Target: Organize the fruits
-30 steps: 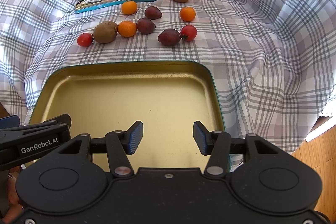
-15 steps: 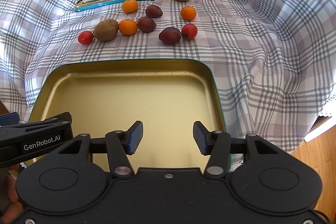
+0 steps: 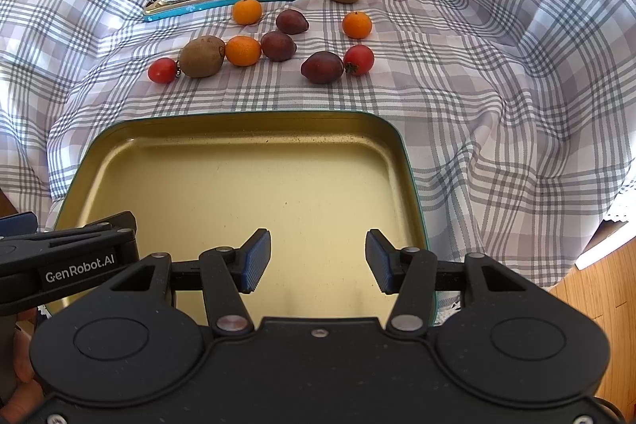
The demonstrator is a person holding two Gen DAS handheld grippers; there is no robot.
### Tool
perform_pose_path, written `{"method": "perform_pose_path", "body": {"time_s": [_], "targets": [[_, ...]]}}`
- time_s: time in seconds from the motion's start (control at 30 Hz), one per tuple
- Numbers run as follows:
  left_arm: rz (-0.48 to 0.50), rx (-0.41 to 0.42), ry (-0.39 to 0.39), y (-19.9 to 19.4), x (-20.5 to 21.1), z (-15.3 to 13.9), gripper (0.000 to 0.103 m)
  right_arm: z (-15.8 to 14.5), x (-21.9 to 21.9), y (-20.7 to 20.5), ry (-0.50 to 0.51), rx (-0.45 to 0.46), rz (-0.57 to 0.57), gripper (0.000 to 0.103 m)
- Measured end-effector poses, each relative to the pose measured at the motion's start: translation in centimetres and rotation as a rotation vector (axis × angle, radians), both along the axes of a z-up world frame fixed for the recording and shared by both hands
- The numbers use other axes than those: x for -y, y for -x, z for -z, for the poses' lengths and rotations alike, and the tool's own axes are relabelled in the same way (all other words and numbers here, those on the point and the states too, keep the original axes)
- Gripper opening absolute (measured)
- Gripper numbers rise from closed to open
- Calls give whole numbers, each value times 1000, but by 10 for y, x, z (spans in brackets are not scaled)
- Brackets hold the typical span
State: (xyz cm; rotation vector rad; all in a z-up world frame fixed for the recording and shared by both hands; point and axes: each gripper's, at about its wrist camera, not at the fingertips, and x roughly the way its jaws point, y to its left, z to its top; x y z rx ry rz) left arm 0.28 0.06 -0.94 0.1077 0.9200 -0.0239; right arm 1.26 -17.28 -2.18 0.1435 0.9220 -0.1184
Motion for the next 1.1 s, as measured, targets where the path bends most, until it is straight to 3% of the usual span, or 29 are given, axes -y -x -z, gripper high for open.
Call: {"method": "perform_pose_path", "body": {"time_s": [0.37,0.63,0.8,1.1], "targets": [[-6,3,19,-1,-1,-1,103,-3,1,0,-11,20,-12,58],[-10,64,47,-4,-2,-5,103,-5,5,-2,49,73,9,58],[-16,111,52,-11,-2,-10,103,-9,12,-5,57,135,36,58],[-26,119,59,-35,-4,-6,100,-17,21,-22,63,283,65,59]]}}
